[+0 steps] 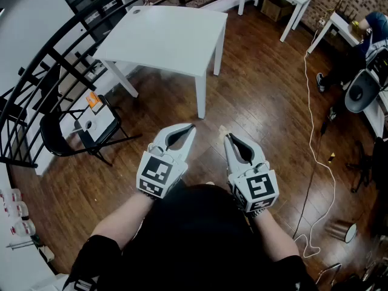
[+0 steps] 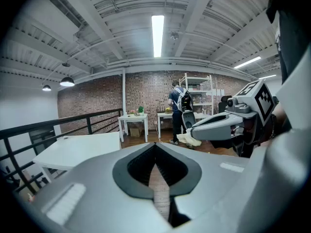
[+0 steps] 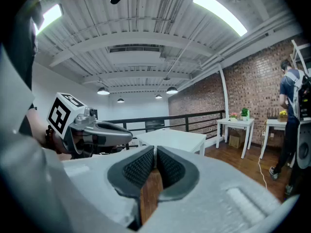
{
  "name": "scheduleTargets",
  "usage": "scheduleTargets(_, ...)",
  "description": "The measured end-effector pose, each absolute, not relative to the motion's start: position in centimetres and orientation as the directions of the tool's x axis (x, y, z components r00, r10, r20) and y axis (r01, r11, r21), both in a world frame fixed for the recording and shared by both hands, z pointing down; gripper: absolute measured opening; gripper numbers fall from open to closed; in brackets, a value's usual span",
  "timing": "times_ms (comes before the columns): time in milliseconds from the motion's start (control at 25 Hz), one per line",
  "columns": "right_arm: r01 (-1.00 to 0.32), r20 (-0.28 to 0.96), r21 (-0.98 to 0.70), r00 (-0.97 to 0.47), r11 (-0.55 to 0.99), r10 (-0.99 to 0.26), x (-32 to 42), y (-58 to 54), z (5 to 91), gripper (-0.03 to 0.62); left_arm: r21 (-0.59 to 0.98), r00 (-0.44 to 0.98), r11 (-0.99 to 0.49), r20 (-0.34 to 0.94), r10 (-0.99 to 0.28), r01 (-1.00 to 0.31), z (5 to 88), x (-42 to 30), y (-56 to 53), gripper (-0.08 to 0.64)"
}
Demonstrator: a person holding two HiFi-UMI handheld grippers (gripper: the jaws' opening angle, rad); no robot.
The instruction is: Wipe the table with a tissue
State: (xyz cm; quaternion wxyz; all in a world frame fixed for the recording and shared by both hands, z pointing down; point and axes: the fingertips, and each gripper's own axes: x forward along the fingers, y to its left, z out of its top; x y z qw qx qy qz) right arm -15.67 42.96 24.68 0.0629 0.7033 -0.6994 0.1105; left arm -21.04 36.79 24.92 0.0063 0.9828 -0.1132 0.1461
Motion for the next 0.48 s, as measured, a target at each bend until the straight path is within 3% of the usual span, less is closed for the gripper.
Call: scheduleTargets(480,-0.997,0.263,-0.070,0.006,-0.026,-0.965,-11.4,39.9,25.8,0.008,-0.024,0.931,-0.976,0.298,-0.212,-0.215,26.2,-16.2,33.2,0.012)
